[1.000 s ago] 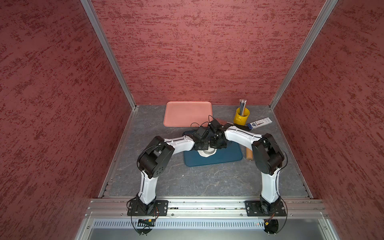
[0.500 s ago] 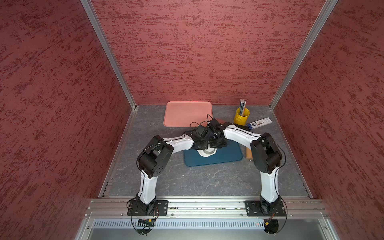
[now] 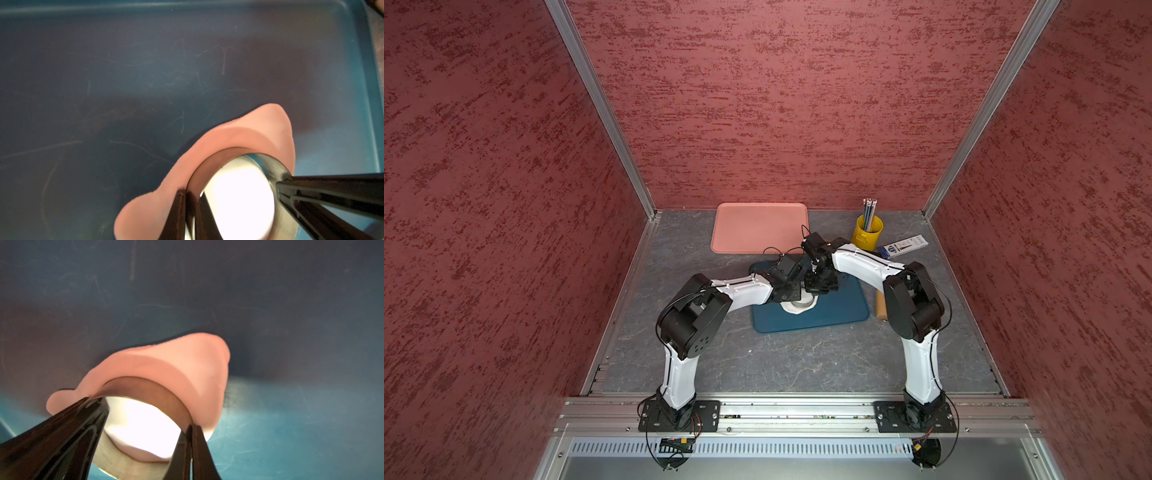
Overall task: Roll out the dumpling wrappers from the dough
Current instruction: Press the dumpling wrapper on the work surface.
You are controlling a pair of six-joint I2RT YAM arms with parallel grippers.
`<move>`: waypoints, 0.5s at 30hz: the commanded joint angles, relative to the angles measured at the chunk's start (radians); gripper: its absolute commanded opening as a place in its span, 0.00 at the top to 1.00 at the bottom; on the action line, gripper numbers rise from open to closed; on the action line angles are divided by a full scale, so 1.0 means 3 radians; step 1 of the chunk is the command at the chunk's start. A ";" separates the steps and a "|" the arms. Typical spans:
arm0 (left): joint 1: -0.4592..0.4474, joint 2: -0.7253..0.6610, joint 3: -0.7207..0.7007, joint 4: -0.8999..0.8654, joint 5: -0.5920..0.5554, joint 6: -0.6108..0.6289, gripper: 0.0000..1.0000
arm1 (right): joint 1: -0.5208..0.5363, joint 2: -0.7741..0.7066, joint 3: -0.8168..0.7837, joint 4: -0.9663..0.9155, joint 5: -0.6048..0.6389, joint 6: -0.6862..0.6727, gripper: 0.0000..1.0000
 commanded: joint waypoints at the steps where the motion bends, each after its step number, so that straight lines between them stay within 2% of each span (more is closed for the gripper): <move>1: -0.0118 -0.0033 -0.0028 0.0119 0.0434 -0.0174 1.00 | 0.0057 0.0116 0.0076 0.0350 0.0111 0.0051 1.00; 3: -0.0028 0.0110 0.0125 0.0110 0.0438 -0.0080 1.00 | 0.0209 0.0038 -0.0150 0.0413 -0.0104 0.0172 1.00; 6: 0.0165 0.0330 0.0434 0.0006 0.0476 0.0079 1.00 | 0.0380 -0.0179 -0.0754 0.0910 -0.0739 0.0625 1.00; 8: 0.0246 0.0341 0.0508 0.0047 0.0409 0.0165 1.00 | 0.0458 -0.0272 -0.0948 0.1090 -0.0902 0.0802 1.00; 9: 0.0253 0.0350 0.0555 0.0021 0.0305 0.0217 1.00 | 0.0455 -0.0299 -0.0951 0.1066 -0.0853 0.0801 1.00; 11: 0.0257 0.0362 0.0638 -0.0127 0.0296 0.0266 1.00 | 0.0383 -0.0313 -0.0817 0.0886 -0.0484 0.0650 1.00; 15: 0.0045 0.0160 0.0314 -0.0011 0.0324 0.0134 1.00 | 0.0110 -0.0203 -0.0436 0.0584 0.0173 0.0341 1.00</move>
